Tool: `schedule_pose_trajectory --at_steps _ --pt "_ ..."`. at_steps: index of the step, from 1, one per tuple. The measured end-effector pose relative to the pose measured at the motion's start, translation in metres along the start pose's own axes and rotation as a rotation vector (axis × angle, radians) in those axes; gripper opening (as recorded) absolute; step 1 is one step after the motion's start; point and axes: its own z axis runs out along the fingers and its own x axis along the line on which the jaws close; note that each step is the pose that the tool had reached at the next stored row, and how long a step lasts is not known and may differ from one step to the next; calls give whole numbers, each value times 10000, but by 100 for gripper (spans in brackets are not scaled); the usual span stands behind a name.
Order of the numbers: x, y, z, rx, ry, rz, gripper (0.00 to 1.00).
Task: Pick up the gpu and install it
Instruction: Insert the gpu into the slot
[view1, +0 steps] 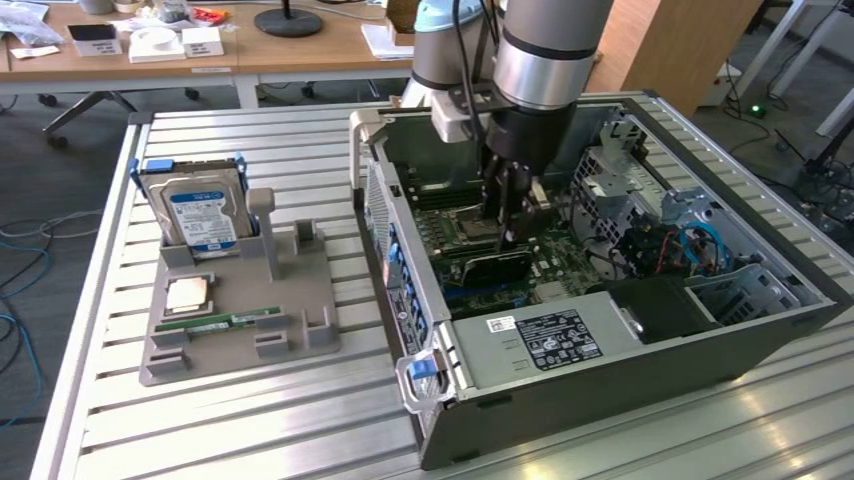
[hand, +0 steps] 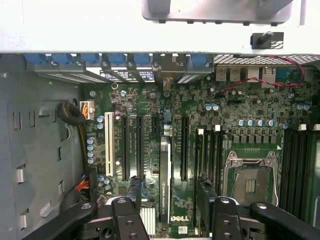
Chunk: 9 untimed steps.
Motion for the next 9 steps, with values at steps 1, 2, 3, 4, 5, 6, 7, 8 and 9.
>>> schedule_pose_trajectory --at_steps 1,2,3,4,5,6,7,8,9 --pt "0 0 -4 1 1 0 57" --pt "0 0 -8 1 1 0 57" --pt "0 -1 -12 1 1 0 57" --pt "0 -1 -15 2 0 0 57" --pt "0 -1 -17 2 0 0 57" --pt "0 -1 -20 1 2 0 57" --pt "0 -1 -23 1 3 -1 57" --pt "0 -1 -24 2 3 -1 57" --pt "0 -1 -26 1 3 0 57"
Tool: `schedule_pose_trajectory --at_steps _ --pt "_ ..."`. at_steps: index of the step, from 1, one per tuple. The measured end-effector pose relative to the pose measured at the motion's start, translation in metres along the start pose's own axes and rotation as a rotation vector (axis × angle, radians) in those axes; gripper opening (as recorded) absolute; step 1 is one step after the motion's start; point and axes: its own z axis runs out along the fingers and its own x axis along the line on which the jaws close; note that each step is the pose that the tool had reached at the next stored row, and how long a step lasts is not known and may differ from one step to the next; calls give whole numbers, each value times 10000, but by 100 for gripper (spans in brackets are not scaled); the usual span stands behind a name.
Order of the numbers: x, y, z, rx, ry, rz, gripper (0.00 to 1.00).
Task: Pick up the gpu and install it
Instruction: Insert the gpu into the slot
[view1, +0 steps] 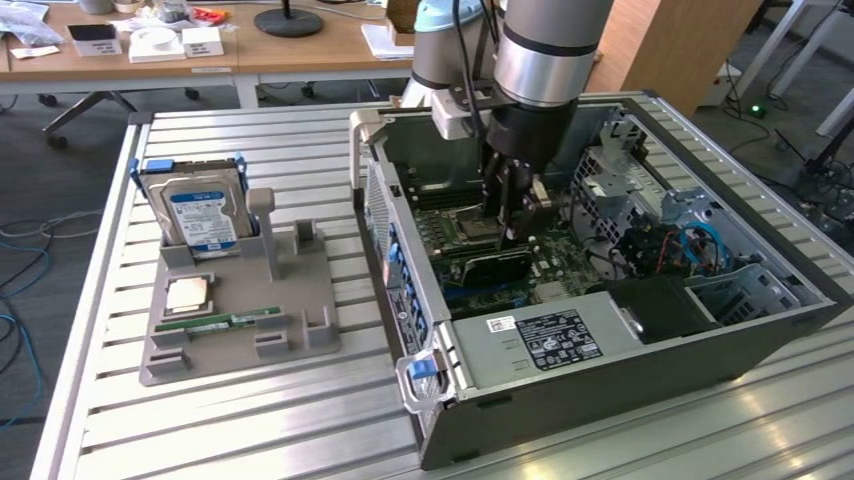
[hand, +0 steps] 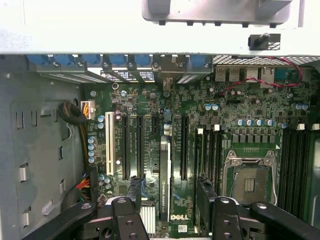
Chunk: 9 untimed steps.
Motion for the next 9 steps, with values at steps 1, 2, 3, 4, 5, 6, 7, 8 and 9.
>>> schedule_pose_trajectory --at_steps 1,2,3,4,5,6,7,8,9 --pt "0 0 -1 0 1 0 57" --pt "0 0 -4 -1 3 0 57" --pt "0 0 -5 0 3 -1 57" --pt "0 0 -11 -1 12 0 57" --pt "0 0 -10 0 12 -1 57" --pt "0 0 -11 -1 12 0 57" --pt "0 0 -11 0 12 -1 57" --pt "0 0 -11 0 12 -1 57" --pt "0 0 -11 0 12 -1 57"
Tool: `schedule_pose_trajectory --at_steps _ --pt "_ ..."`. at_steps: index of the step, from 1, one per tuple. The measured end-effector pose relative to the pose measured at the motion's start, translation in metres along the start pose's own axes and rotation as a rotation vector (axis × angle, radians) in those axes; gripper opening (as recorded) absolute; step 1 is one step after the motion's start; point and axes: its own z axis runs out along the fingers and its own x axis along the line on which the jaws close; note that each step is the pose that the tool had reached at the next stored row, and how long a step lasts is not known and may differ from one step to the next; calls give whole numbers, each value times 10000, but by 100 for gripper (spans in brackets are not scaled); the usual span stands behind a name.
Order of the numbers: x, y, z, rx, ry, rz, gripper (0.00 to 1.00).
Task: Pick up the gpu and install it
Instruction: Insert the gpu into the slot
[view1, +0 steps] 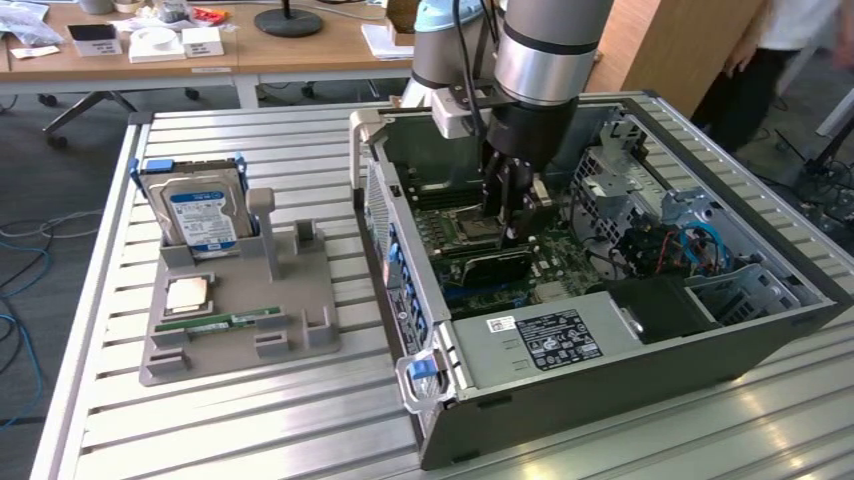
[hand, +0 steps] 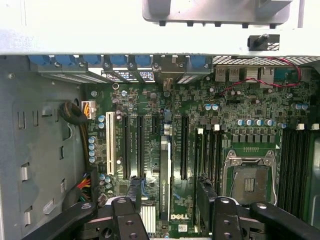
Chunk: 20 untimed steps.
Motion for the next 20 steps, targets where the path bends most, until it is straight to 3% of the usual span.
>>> schedule_pose_trajectory --at_steps 8,20 --pt "0 0 -14 -2 5 0 57" --pt "0 -10 -261 0 0 1 57"
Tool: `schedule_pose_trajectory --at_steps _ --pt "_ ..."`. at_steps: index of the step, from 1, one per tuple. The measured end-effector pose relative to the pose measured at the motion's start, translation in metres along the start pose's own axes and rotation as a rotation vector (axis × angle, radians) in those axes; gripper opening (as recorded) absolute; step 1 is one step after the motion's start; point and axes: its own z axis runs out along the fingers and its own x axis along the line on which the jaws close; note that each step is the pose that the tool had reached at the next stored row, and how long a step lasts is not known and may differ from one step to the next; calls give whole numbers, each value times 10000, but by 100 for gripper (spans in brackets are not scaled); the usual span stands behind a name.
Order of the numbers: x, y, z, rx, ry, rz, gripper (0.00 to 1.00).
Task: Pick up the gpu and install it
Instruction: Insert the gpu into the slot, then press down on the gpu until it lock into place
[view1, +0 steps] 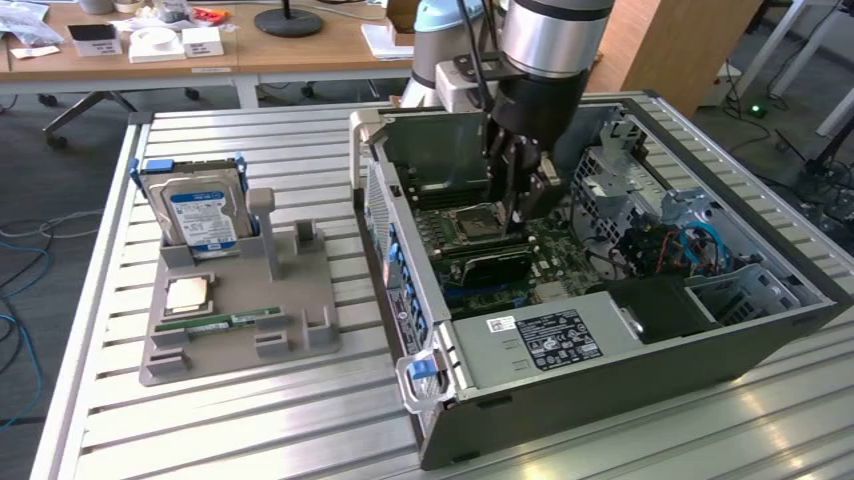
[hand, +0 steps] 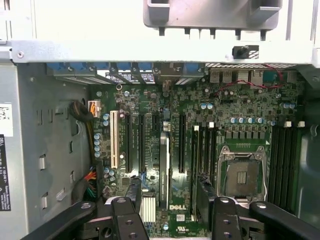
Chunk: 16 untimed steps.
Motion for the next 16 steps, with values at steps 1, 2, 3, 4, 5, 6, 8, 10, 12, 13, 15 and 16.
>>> schedule_pose_trajectory --at_steps 1,2,3,4,5,6,8,10,12,13,15,16 --pt "0 -1 -20 0 0 0 57" --pt "0 -2 -39 0 0 -1 57" --pt "0 -2 -58 0 0 -1 57" --pt "0 -3 -78 0 0 -1 57" --pt "0 -4 -93 -1 1 0 57" --pt "0 -4 -104 0 0 0 57" --pt "0 -4 -115 0 -1 0 57" --pt "0 -4 -114 1 -2 0 57" --pt "0 -4 -115 0 0 0 57" --pt "0 -5 -115 0 0 0 57" --pt "0 -4 -115 0 0 0 57" --pt "0 -4 -115 0 0 0 57"
